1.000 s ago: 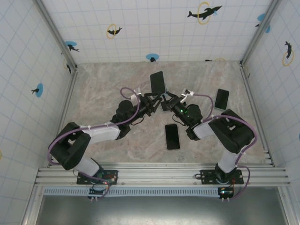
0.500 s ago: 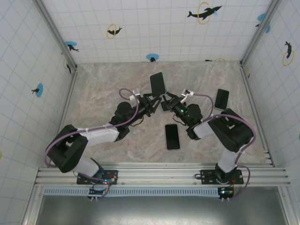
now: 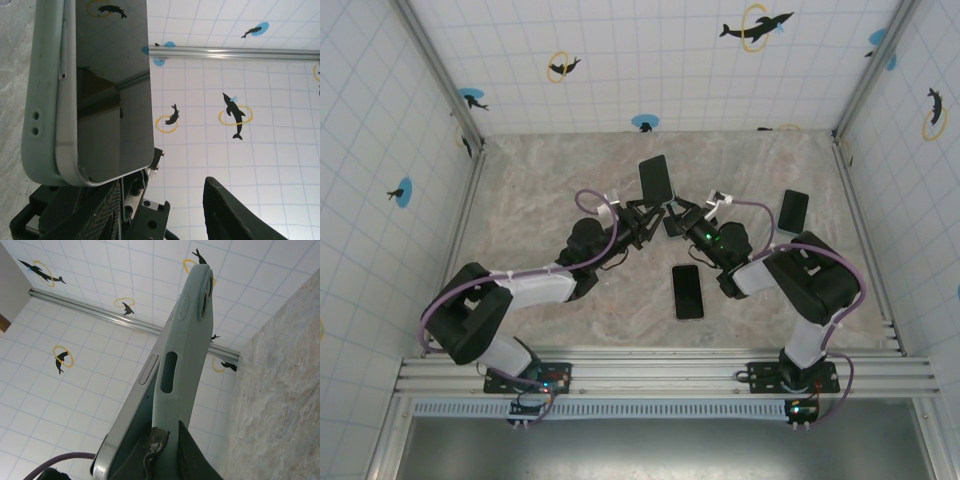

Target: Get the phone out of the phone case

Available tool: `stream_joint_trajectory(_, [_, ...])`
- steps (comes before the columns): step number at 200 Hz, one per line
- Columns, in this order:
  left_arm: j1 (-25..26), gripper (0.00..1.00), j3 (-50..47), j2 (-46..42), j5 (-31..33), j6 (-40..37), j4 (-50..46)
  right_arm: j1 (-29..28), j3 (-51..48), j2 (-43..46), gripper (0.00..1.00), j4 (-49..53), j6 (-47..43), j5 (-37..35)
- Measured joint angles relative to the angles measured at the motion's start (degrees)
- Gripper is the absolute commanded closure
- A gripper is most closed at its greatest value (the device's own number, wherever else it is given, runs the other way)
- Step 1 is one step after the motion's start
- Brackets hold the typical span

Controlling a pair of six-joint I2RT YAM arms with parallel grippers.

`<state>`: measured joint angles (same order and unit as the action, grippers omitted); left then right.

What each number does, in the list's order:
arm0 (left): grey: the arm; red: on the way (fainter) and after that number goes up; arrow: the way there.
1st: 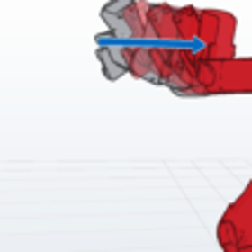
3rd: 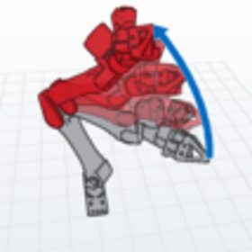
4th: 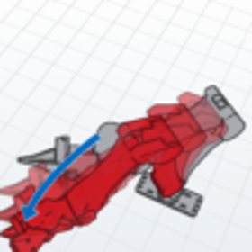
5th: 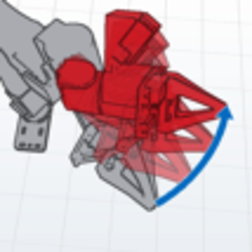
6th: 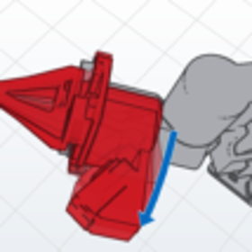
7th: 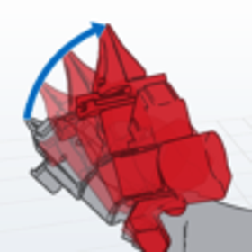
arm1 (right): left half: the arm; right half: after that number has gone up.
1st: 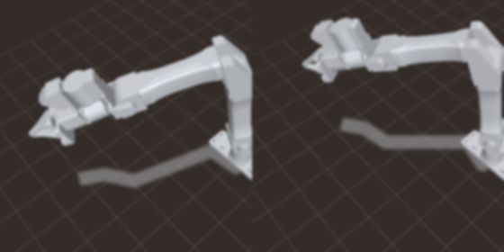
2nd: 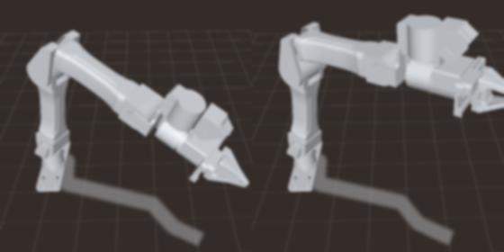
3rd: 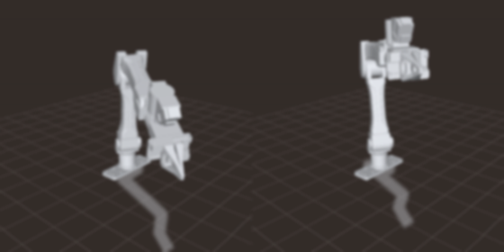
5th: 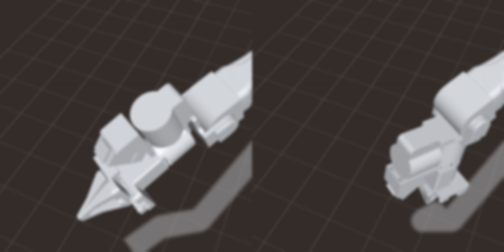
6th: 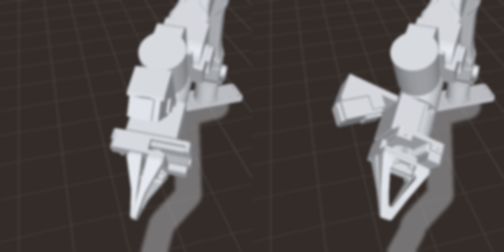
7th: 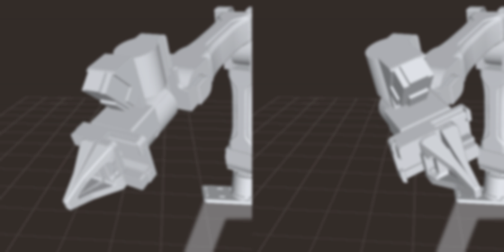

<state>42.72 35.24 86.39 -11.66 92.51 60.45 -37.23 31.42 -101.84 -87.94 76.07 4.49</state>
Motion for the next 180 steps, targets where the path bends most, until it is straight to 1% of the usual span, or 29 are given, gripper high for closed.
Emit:
stream_joint_trajectory(144, [0.2,0.54,-0.3,3.5,0.9,2.7,2.2,-1.2,-2.4,0.0,1.00,0.1,-0.2,-1.9])
stream_joint_trajectory(180, [0.1,0.55,-1.4,3.5,2.6,3.9,3.0,-1.5,-2.7,0.0,1.00,0.2,-0.5,-2.1])
